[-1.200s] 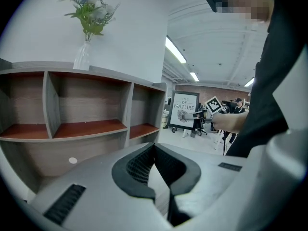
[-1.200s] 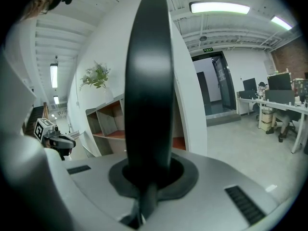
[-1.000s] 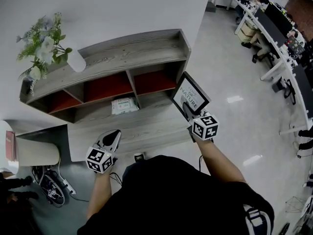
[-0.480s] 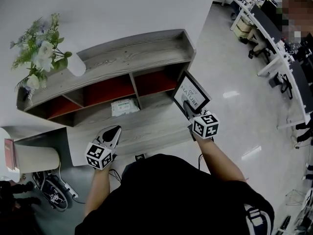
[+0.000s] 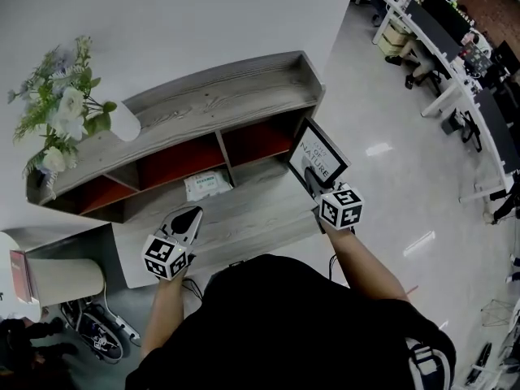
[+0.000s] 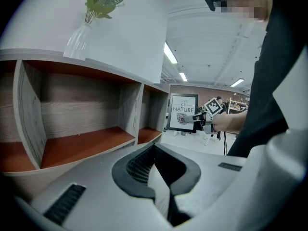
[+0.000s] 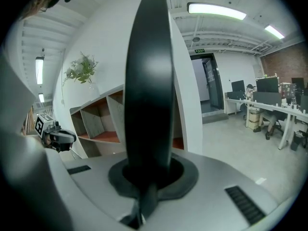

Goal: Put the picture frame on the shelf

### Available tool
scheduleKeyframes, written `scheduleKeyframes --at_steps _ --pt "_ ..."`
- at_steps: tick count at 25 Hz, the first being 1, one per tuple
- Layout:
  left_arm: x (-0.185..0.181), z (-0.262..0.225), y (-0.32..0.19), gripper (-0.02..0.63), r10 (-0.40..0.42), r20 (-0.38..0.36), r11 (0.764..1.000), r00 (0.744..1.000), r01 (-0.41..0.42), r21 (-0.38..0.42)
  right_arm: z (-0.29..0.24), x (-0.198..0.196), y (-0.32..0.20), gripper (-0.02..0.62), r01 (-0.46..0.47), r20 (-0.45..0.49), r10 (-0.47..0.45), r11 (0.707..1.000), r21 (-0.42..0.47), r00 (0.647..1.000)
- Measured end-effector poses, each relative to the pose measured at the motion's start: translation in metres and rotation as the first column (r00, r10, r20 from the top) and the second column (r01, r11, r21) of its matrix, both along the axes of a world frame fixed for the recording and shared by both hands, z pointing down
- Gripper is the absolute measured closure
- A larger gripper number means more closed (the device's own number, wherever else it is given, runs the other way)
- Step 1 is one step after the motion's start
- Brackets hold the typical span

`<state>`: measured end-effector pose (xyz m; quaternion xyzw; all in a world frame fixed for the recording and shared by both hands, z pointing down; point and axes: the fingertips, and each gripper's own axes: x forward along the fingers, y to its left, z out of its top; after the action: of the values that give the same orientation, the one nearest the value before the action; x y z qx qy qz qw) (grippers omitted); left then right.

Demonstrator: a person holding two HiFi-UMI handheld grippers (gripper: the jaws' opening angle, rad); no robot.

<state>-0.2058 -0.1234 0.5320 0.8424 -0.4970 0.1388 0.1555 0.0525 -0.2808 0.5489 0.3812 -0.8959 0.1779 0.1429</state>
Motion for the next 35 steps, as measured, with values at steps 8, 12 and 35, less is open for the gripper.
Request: scheduleKeyframes --at_steps 8,12,35 --pt "-0.013 -0.001 -0.013 0.586 0.037 -0.008 0.999 0.999 -0.036 0.007 0.004 -0.006 -0.004 0.572 -0.048 -0.010 0.048 0.999 -0.005 0.999" --pt "-0.020 -0.003 -0.021 0.586 0.053 -0.011 0.999 0.999 -0.053 0.011 0.008 -0.008 -0.007 0.572 -0.074 -0.020 0.074 0.997 -0.009 0.997" --pt "-0.051 0.001 -0.059 0.586 0.121 -0.014 0.993 0.993 -0.121 -0.003 0.034 -0.028 -0.041 0.572 -0.176 -0.056 0.174 0.984 -0.024 0.983"
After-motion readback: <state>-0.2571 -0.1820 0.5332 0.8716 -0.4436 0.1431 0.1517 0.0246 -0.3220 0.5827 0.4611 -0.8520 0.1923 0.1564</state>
